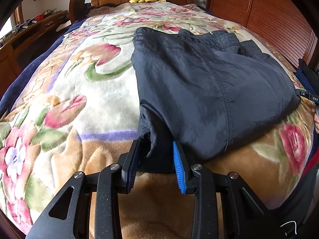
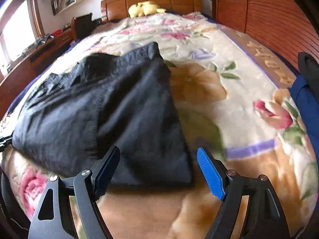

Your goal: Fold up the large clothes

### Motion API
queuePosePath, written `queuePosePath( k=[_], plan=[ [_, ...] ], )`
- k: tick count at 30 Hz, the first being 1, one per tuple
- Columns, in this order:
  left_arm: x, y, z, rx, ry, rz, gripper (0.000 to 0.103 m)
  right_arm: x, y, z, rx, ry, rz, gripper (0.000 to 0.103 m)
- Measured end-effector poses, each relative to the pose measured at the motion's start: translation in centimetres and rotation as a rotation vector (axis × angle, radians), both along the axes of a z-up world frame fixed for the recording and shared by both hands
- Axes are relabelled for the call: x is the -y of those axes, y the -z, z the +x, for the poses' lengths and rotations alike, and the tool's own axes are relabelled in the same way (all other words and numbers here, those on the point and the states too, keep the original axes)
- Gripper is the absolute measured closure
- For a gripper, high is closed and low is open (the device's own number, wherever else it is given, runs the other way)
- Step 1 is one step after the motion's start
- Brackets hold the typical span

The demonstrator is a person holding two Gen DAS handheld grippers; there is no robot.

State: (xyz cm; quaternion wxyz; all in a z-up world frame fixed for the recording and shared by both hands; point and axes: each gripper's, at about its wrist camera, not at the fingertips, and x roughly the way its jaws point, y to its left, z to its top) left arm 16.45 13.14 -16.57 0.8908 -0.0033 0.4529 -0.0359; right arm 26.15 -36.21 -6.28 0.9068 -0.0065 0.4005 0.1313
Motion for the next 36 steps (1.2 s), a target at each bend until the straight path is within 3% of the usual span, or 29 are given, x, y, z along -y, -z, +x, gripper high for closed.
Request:
queuePosePath(
  k=[1, 3, 5, 7, 8, 11, 14, 18, 28, 33, 36],
  plan=[
    [0.1, 0.0, 0.0, 0.003, 0.004, 0.004, 0.069, 0.1, 0.6, 0.4, -0.035, -0.009, 0.013, 0.022],
    [0.4, 0.0, 0.0, 0.005, 0.031, 0.006, 0.087, -0.4, 1.4, 0.9, -0.088, -0.041, 0.039, 0.022],
    [1.1, 0.0, -0.1, 0.004, 0.075, 0.046, 0.094, -1.0, 1.6, 1.0, -0.089, -0.057, 0.011, 0.025],
    [1.5, -0.5, -0.3, 0.013, 0.079, 0.061, 0.097, -1.4, 1.6, 1.0, -0.098, -0.096, 0.029, 0.047],
    [1.4, -0.8, -0.4, 0.021, 0.076, 0.062, 0.097, -1.5, 1.7, 0.9, -0.108, -0.118, 0.052, 0.075],
    [1.0, -2.4, -1.2, 0.074, 0.052, 0.053, 0.098, -1.8, 1.1, 0.2, -0.085, -0.140, 0.034, 0.084],
    [0.9, -4.0, -2.5, 0.115, 0.057, 0.044, 0.098, -2.1, 0.0, -0.8, -0.026, -0.138, -0.023, 0.088],
    [1.8, -4.7, -3.6, 0.142, 0.072, 0.072, 0.098, -1.3, -2.1, -2.9, 0.025, -0.130, -0.003, 0.089],
    [1.7, -7.2, -9.1, 0.195, 0.080, -0.011, 0.098, 0.6, -4.8, -9.0, 0.054, -0.140, -0.004, 0.089],
    [2.6, -6.8, -11.5, 0.178, 0.072, 0.013, 0.098, 1.6, -5.2, -11.4, 0.012, -0.144, -0.027, 0.088],
    [2.1, -6.3, -11.2, 0.165, 0.045, -0.011, 0.098, 1.4, -5.6, -12.1, 0.016, -0.130, -0.067, 0.083]
  ],
)
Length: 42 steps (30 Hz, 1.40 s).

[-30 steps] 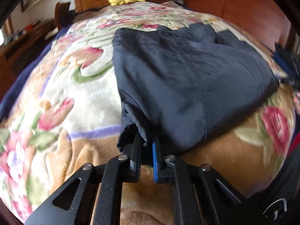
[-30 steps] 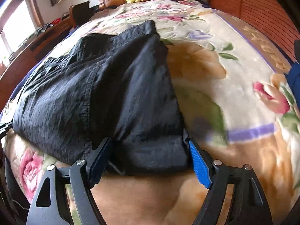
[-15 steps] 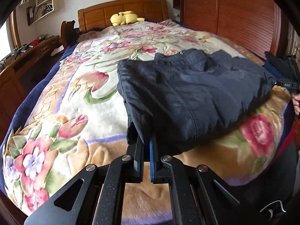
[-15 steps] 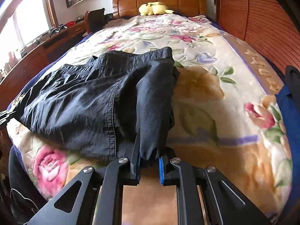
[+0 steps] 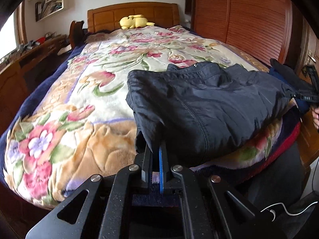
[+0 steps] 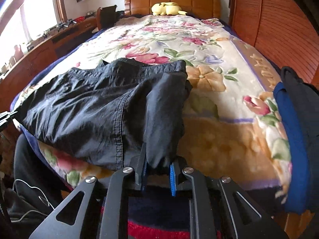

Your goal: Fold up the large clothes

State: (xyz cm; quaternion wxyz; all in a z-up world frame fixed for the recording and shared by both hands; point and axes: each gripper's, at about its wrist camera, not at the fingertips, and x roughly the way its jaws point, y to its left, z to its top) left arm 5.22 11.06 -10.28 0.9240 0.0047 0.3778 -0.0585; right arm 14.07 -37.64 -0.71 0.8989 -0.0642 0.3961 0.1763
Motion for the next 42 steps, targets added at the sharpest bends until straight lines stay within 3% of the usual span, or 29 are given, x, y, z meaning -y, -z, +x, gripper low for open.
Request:
queuePosePath(
  k=[4, 8, 14, 19, 25, 34, 35, 36, 39, 42],
  plan=[
    [-0.8, 0.3, 0.6, -0.020, -0.020, -0.048, 0.095, -0.3, -1.4, 0.0, 0.028, 0.039, -0.030, 0.074],
    [-1.0, 0.0, 0.7, -0.004, -0.021, -0.048, 0.088, -1.8, -3.8, -0.9, 0.091, 0.030, -0.006, 0.050],
    [-2.0, -0.9, 0.7, 0.037, -0.049, -0.067, 0.072, -6.6, -4.5, 1.3, 0.126, -0.082, -0.002, 0.043],
    [-1.6, -1.5, 1.4, 0.053, -0.026, -0.081, 0.070, -11.8, -2.9, 6.4, 0.067, -0.156, 0.029, 0.043],
    [-0.6, -2.1, 2.4, 0.075, -0.007, -0.080, 0.069, -17.8, -1.1, 13.5, 0.010, -0.173, -0.009, 0.043],
    [0.5, -1.2, 2.6, 0.076, -0.017, -0.095, 0.069, -22.0, 2.9, 19.8, -0.090, -0.167, -0.098, 0.043],
    [0.6, -1.1, 2.6, 0.072, -0.015, -0.099, 0.069, -22.6, 3.0, 20.3, -0.090, -0.166, -0.100, 0.047],
    [0.6, -1.0, 2.7, 0.071, -0.016, -0.097, 0.069, -22.9, 3.0, 20.5, -0.083, -0.169, -0.101, 0.059],
    [0.6, -0.8, 2.7, 0.065, -0.018, -0.097, 0.069, -23.7, 3.2, 20.9, -0.059, -0.178, -0.125, 0.072],
    [0.6, -0.7, 2.8, 0.064, -0.022, -0.097, 0.069, -24.9, 3.5, 21.3, -0.037, -0.198, -0.152, 0.077]
  ],
)
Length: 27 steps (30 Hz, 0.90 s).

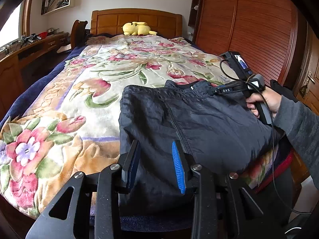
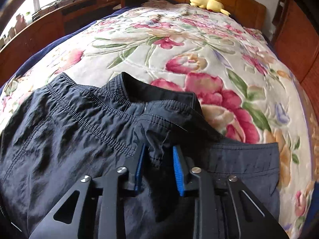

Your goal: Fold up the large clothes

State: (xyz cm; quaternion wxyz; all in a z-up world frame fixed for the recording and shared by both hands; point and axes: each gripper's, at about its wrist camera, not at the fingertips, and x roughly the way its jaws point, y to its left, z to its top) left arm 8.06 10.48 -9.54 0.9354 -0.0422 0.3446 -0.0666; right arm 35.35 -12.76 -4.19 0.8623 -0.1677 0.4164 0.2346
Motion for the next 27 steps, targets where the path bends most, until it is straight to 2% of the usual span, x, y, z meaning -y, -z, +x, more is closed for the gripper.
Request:
queuePosePath(
  k=[7, 9, 11, 12, 14, 16, 19, 20, 21, 24, 27],
  plan=[
    [0.8, -0.1, 0.6, -0.002, 0.013, 0.004, 0.069, -1.9, -0.2, 0.7, 0.070, -0.028, -0.030, 0.083],
    [1.3, -0.2, 0.9, 0.000, 0.022, 0.007, 0.069, -2.3, -0.5, 1.0, 0.102, -0.026, -0.031, 0.089],
    [1.9, -0.4, 1.0, 0.005, 0.026, 0.021, 0.069, -2.7, -1.0, 1.0, 0.199, 0.015, -0.062, 0.093],
    [2.1, -0.6, 1.0, 0.010, 0.031, 0.028, 0.069, -2.5, -1.7, 1.0, 0.229, 0.038, -0.043, 0.093],
    [2.3, -0.8, 1.0, 0.012, 0.041, 0.027, 0.069, -2.1, -2.3, 1.9, 0.186, 0.050, 0.017, 0.093],
    [2.6, -1.1, 1.2, 0.016, 0.050, 0.028, 0.069, -1.9, -2.4, 2.5, 0.154, 0.051, 0.027, 0.090],
    [3.1, -1.3, 1.7, 0.022, 0.062, 0.025, 0.069, -0.9, -2.7, 2.8, 0.098, 0.056, 0.071, 0.071],
    [3.3, -1.3, 1.9, 0.024, 0.068, 0.022, 0.069, -0.2, -3.1, 2.6, 0.099, 0.063, 0.091, 0.062],
    [3.6, -1.4, 2.2, 0.026, 0.075, 0.020, 0.069, 0.7, -3.6, 2.5, 0.101, 0.063, 0.108, 0.059],
    [4.7, -1.2, 2.8, 0.024, 0.101, 0.021, 0.069, 3.8, -5.0, 2.0, 0.155, 0.095, 0.089, 0.058],
    [5.4, -0.8, 3.3, 0.011, 0.120, 0.023, 0.069, 7.4, -4.9, 2.3, 0.145, 0.143, 0.040, 0.057]
  ],
)
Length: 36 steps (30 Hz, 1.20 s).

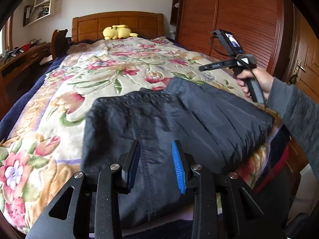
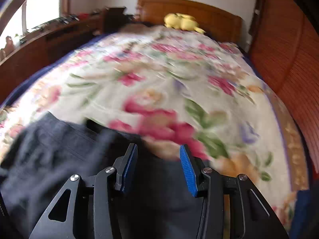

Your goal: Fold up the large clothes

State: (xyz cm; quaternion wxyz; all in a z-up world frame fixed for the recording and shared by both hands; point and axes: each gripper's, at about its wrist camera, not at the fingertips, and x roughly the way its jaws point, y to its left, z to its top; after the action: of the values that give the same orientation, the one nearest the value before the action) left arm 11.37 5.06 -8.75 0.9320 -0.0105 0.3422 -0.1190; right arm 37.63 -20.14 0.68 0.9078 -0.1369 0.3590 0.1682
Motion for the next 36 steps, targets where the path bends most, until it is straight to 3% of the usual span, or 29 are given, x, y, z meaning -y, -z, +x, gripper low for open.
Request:
queuePosePath(
  k=[3, 6, 10, 11, 12, 14, 18, 23, 25, 27, 29, 30, 36],
  plan=[
    [0.5, 0.7, 0.6, -0.021, 0.010, -0.007, 0.069, 3.6, 2.1, 1.1, -0.082, 0.090, -0.040, 0.057],
    [0.9, 1.3, 1.1, -0.042, 0.012, 0.000, 0.069, 6.6, 4.5, 2.0, -0.182, 0.132, 0.023, 0.057],
    [1.2, 2.2, 1.7, -0.073, 0.013, 0.011, 0.069, 8.1, 7.1, 2.5, -0.306, 0.101, 0.093, 0.057],
    [1.3, 2.6, 1.9, -0.087, 0.012, 0.016, 0.069, 8.1, 7.6, 2.7, -0.330, 0.082, 0.094, 0.062],
    [1.3, 2.8, 1.9, -0.096, 0.010, 0.021, 0.069, 8.2, 7.6, 3.1, -0.333, 0.066, 0.088, 0.078],
    [1.4, 3.4, 2.1, -0.114, 0.005, 0.030, 0.069, 9.1, 7.0, 3.4, -0.296, 0.055, 0.079, 0.096],
    [1.0, 4.4, 2.2, -0.135, -0.004, 0.018, 0.069, 11.6, 5.2, 2.1, -0.176, 0.114, 0.074, 0.101],
    [1.0, 4.8, 2.2, -0.143, -0.008, 0.014, 0.069, 12.3, 5.3, 1.4, -0.165, 0.164, 0.009, 0.100],
    [0.9, 4.8, 2.1, -0.145, -0.012, 0.011, 0.069, 12.1, 4.3, 0.4, -0.147, 0.161, 0.032, 0.095],
    [0.8, 4.9, 2.0, -0.145, -0.015, 0.008, 0.069, 12.0, 3.2, -1.0, -0.121, 0.150, 0.056, 0.081],
    [0.8, 5.0, 2.0, -0.146, -0.016, 0.007, 0.069, 11.9, 2.5, -3.6, -0.080, 0.123, 0.068, 0.054],
    [0.8, 5.1, 2.0, -0.146, -0.017, 0.007, 0.069, 11.4, 2.3, -4.8, -0.064, 0.103, 0.072, 0.046],
    [0.8, 5.4, 2.0, -0.142, -0.020, 0.008, 0.068, 7.8, 2.2, -12.6, -0.027, -0.029, 0.076, 0.043]
  ],
)
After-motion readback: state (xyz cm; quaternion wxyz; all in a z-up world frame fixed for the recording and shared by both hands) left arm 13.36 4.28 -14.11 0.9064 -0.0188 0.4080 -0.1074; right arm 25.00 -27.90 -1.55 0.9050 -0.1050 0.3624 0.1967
